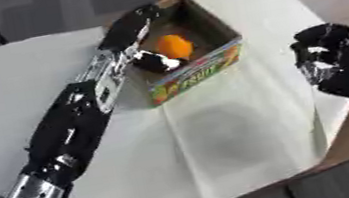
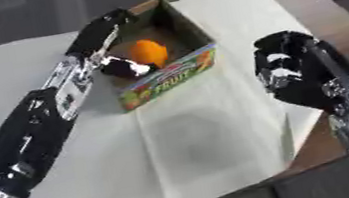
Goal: Pick up objects on the table and place them in the box.
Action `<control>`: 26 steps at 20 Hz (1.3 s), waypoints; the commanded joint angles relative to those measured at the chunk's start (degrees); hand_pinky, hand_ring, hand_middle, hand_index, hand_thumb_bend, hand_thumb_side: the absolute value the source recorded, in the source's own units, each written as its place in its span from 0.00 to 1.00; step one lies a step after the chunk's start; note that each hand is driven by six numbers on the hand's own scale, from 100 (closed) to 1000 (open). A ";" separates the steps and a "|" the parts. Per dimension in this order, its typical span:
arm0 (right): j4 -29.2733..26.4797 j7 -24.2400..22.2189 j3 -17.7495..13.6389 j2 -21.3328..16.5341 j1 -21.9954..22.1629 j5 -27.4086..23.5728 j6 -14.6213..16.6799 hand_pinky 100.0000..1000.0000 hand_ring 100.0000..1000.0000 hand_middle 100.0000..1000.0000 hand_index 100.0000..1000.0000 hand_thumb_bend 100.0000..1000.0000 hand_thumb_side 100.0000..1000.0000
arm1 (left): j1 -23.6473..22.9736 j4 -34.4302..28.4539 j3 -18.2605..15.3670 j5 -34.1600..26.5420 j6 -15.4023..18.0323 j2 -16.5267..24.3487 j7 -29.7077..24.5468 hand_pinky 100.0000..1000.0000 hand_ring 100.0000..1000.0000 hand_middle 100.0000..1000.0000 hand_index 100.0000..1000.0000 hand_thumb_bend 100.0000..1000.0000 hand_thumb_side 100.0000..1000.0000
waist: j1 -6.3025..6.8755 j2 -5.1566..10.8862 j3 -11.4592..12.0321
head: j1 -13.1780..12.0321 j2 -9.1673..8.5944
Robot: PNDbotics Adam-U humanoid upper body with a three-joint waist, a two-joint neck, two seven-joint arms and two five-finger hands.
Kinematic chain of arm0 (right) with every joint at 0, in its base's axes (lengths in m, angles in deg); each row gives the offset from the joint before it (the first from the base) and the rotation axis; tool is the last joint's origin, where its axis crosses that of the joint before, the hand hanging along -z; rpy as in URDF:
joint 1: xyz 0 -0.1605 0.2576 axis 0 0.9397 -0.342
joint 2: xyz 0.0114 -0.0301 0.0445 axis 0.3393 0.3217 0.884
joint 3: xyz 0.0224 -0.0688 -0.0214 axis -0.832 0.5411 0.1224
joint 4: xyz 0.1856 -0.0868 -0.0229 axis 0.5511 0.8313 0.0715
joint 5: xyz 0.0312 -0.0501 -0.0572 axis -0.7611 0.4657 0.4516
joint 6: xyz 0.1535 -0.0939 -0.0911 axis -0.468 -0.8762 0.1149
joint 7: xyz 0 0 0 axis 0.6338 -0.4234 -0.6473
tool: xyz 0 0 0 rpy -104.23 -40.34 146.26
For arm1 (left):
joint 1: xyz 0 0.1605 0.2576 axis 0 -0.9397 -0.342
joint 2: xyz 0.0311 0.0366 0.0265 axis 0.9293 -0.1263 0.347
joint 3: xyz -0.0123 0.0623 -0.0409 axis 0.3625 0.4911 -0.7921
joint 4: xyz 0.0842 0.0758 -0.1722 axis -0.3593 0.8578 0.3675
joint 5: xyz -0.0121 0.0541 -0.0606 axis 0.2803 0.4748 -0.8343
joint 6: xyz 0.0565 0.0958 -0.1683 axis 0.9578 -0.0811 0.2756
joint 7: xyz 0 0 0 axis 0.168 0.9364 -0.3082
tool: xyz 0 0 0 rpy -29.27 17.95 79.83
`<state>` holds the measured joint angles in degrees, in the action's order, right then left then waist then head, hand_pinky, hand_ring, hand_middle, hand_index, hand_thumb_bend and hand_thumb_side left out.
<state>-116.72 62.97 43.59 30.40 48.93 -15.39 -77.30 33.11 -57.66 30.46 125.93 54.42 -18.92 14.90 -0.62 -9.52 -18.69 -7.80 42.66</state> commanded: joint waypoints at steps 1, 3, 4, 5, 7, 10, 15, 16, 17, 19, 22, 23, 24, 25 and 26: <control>-0.66 0.03 -0.53 -0.81 -0.77 -0.16 0.14 0.57 0.73 0.48 0.67 0.00 0.00 | 0.66 -5.44 -0.11 -6.93 -0.97 1.89 0.98 0.77 0.86 0.74 0.82 0.57 0.31 | -0.17 1.12 0.32 | 0.51 -0.60; -0.60 0.21 -0.73 -0.88 -0.56 -0.11 0.15 0.57 0.73 0.48 0.67 0.00 0.00 | -0.04 -10.31 -0.29 -14.11 -2.51 3.61 1.20 0.75 0.83 0.68 0.79 0.44 0.27 | -0.17 1.18 0.94 | 1.03 -0.60; -0.57 0.32 -0.84 -0.94 -0.43 -0.09 0.17 0.57 0.73 0.48 0.67 0.00 0.00 | -0.58 -13.15 -0.39 -18.14 -3.51 4.65 1.20 0.74 0.82 0.66 0.78 0.37 0.25 | -0.15 1.20 1.35 | 1.38 -0.59; -0.54 0.44 -0.97 -1.00 -0.33 -0.06 0.18 0.57 0.73 0.48 0.67 0.00 0.00 | -1.29 -16.14 -0.51 -21.55 -4.70 5.89 1.21 0.73 0.82 0.65 0.77 0.36 0.25 | -0.14 1.23 1.80 | 1.68 -0.54; -0.51 0.72 -1.26 -1.07 -0.20 -0.02 0.22 0.57 0.73 0.48 0.67 0.00 0.00 | -3.54 -22.64 -0.98 -30.29 -6.33 8.53 0.94 0.70 0.80 0.62 0.75 0.28 0.25 | -0.13 1.25 2.83 | 2.40 -0.60; -0.49 1.16 -1.73 -1.30 0.16 -0.02 0.29 0.57 0.73 0.48 0.67 0.00 0.00 | -9.46 -31.76 -2.45 -44.09 -8.99 13.09 1.62 0.67 0.79 0.59 0.74 0.20 0.29 | -0.16 1.33 4.30 | 3.65 -0.71; -0.53 1.96 -2.48 -1.59 0.57 -0.10 0.39 0.57 0.73 0.48 0.67 0.00 0.00 | -20.79 -41.70 -6.12 -57.19 -9.94 15.79 4.97 0.66 0.78 0.58 0.73 0.15 0.38 | -0.17 1.31 7.14 | 4.17 -0.79; -0.55 2.06 -2.56 -1.61 0.57 -0.11 0.40 0.57 0.73 0.48 0.67 0.00 0.00 | -22.67 -42.92 -6.55 -58.44 -9.46 16.02 5.29 0.66 0.78 0.57 0.73 0.15 0.40 | -0.15 1.27 7.48 | 4.28 -0.83; -0.59 2.17 -2.66 -1.62 0.58 -0.13 0.42 0.57 0.73 0.48 0.67 0.00 0.00 | -24.76 -43.88 -6.94 -59.33 -8.94 16.12 5.44 0.66 0.78 0.58 0.74 0.16 0.41 | -0.16 1.22 7.87 | 4.39 -0.80; -0.64 2.40 -2.86 -1.55 0.65 -0.22 0.45 0.57 0.73 0.48 0.67 0.00 0.00 | -28.19 -45.19 -7.93 -60.73 -8.15 15.67 5.67 0.66 0.78 0.58 0.74 0.17 0.44 | -0.30 1.14 8.80 | 4.54 -0.71; -0.73 2.62 -3.07 -1.51 0.78 -0.37 0.52 0.57 0.73 0.49 0.67 0.00 0.00 | -31.62 -46.54 -9.22 -62.67 -7.35 14.78 5.98 0.65 0.77 0.58 0.75 0.17 0.48 | -0.42 1.15 9.98 | 4.41 -0.61; -0.75 2.77 -3.21 -1.50 0.82 -0.43 0.54 0.57 0.73 0.49 0.68 0.00 0.00 | -32.40 -46.93 -9.52 -63.17 -7.23 14.50 5.86 0.65 0.77 0.58 0.75 0.17 0.48 | -0.43 1.12 10.40 | 4.42 -0.60; -0.76 2.92 -3.33 -1.50 0.82 -0.49 0.53 0.57 0.73 0.48 0.68 0.00 0.00 | -32.95 -47.25 -9.77 -63.54 -7.20 14.25 5.77 0.65 0.77 0.58 0.75 0.18 0.49 | -0.43 1.10 10.69 | 4.40 -0.54; -0.76 3.12 -3.47 -1.44 0.85 -0.58 0.54 0.57 0.73 0.48 0.68 0.00 0.00 | -33.50 -47.56 -10.03 -64.06 -7.19 13.88 5.68 0.65 0.77 0.58 0.75 0.18 0.49 | -0.43 1.11 10.96 | 4.38 -0.39; -0.77 3.31 -3.56 -1.37 0.88 -0.67 0.56 0.57 0.73 0.48 0.68 0.00 0.00 | -33.99 -47.81 -10.28 -64.59 -7.20 13.54 5.66 0.65 0.76 0.57 0.75 0.18 0.50 | -0.44 1.15 11.12 | 4.37 -0.29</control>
<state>-116.69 65.90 40.72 30.01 50.38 -15.66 -76.81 -1.31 -104.01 21.16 62.11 46.93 -5.75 20.61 -1.14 -9.18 -7.59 -3.43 42.43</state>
